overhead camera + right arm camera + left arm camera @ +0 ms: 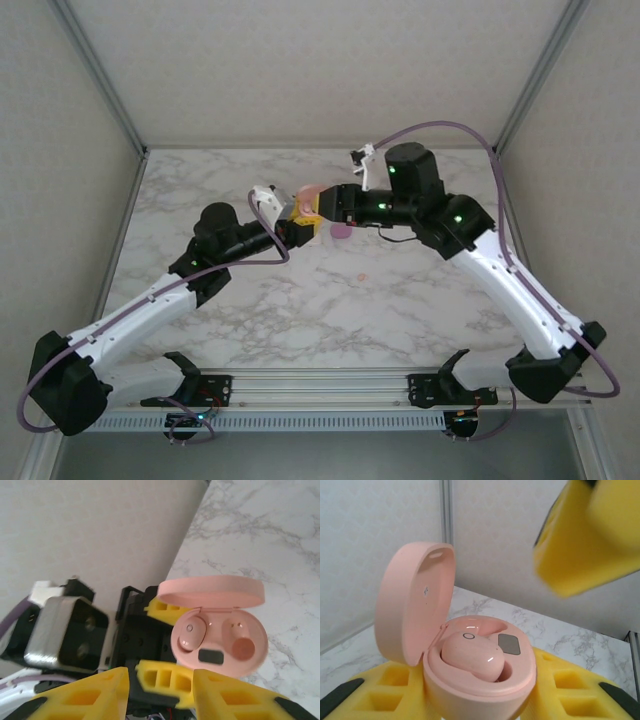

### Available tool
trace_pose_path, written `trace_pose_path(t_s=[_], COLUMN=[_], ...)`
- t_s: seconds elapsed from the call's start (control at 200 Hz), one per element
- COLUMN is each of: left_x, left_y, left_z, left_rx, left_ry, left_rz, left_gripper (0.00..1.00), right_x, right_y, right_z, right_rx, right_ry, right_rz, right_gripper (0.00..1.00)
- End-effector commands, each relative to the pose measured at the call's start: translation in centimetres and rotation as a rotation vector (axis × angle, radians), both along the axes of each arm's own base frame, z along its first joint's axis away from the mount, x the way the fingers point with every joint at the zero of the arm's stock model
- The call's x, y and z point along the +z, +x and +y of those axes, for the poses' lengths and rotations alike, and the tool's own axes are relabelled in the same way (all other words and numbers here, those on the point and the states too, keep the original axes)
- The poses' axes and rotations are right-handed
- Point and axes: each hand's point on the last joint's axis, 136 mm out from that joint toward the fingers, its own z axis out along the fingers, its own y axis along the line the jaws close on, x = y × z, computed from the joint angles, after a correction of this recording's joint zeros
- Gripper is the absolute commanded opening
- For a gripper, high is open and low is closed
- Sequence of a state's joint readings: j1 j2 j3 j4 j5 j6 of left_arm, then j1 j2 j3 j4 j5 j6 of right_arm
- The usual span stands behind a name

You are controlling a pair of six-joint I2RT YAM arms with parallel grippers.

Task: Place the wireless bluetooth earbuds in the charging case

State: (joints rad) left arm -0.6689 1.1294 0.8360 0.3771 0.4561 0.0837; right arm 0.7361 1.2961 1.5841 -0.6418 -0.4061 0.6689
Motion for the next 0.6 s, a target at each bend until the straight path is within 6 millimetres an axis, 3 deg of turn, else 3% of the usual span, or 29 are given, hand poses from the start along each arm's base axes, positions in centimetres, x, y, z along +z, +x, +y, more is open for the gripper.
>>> trace_pose_path(t_s=[0.0, 0.135, 0.225, 0.315, 0.43, 0.596], left_x=[1.8, 2.0, 2.1, 2.3, 2.6, 3.3], left_y=[-0.6, -0.9, -1.3, -1.8, -2.4, -2.9], left_z=[0.4, 0.9, 1.5, 2.0, 2.7, 3.4], left_rx=[0.013, 0.022, 0.036, 0.044, 0.050, 0.068], left_ry=[-0.035, -0.037, -0.041, -0.047, -0.058, -0.074], left_rz=[-0.064, -0.065, -0.063, -0.061, -0.053, -0.060], left_gripper=[0.24, 0.24, 0.24, 0.24, 0.24, 0.24], right_x=[2.4, 1.5, -1.2, -4.9, -10.8, -19.7], right_y=[-0.7, 0.7, 2.0, 3.0, 3.9, 4.8], right_z=[-3.1, -8.5, -13.2, -15.6, -15.9, -13.1], right_rx=[-0.082, -0.328, -0.519, -0.570, -0.508, -0.307], right_ry=[-0.024, -0.138, -0.272, -0.361, -0.426, -0.534], right_rz=[-0.141, -0.252, -0.252, -0.169, 0.001, 0.239], right_gripper=[0.40, 0.42, 0.44, 0.47, 0.50, 0.51])
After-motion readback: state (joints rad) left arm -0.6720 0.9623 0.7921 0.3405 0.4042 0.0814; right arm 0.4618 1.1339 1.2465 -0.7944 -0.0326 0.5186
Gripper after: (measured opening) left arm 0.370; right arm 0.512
